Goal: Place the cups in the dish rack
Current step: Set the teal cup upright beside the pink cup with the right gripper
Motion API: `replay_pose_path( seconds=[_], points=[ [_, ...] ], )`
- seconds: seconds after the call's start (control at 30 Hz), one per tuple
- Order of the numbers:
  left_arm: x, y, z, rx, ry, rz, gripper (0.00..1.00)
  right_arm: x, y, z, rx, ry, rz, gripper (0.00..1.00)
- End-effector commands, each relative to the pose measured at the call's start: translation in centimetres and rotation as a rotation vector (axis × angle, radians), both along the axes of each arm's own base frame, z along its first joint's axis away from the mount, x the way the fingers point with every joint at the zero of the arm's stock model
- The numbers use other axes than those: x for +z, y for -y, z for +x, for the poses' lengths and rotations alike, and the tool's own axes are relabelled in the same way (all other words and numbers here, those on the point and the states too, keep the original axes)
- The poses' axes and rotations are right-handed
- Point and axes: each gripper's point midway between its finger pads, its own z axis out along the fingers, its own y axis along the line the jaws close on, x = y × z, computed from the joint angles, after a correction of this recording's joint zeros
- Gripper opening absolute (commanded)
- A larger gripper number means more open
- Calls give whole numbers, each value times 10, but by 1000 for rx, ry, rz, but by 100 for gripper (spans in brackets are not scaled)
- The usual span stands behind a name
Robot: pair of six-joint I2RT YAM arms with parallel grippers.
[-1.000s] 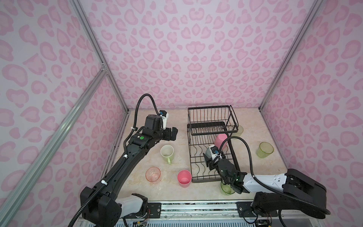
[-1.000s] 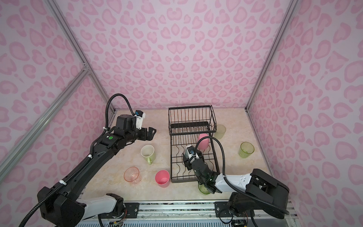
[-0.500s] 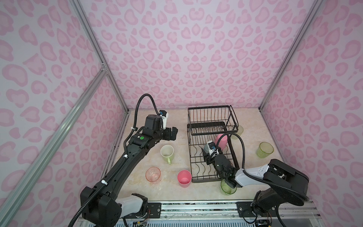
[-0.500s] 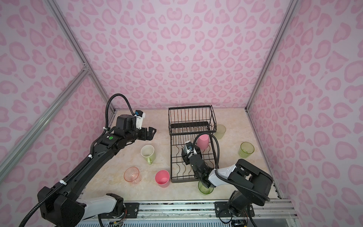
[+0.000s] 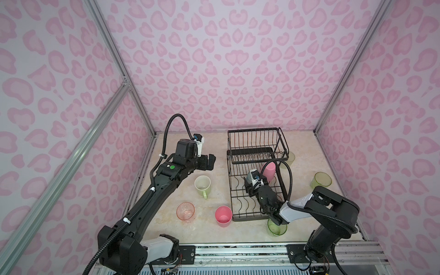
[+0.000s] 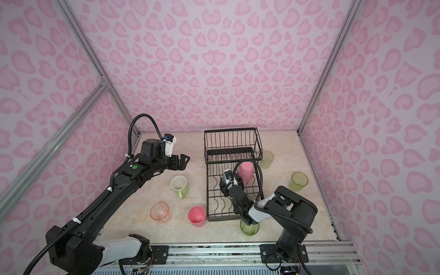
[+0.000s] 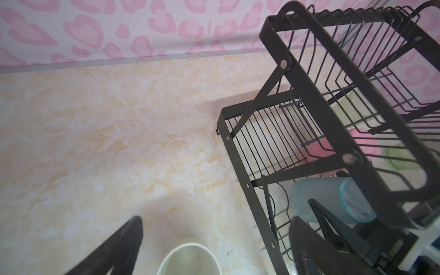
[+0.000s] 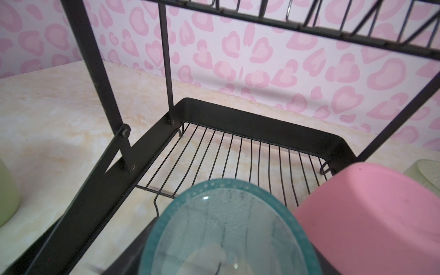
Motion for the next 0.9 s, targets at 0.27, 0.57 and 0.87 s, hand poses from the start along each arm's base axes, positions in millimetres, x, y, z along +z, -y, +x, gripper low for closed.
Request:
replay_pose_path(
  seconds=[0.27,0.57,0.87],
  points=[
    [0,2,2,-5,7,-10,98,5,6,16,-73,63,33,74],
    [-3,4,3,-12,-4,-14,98,6,7,29,-93,81,41,75],
    [-7,5,3,-10,-14,-13,98,9,7,45,-111,105,35,76]
  ],
)
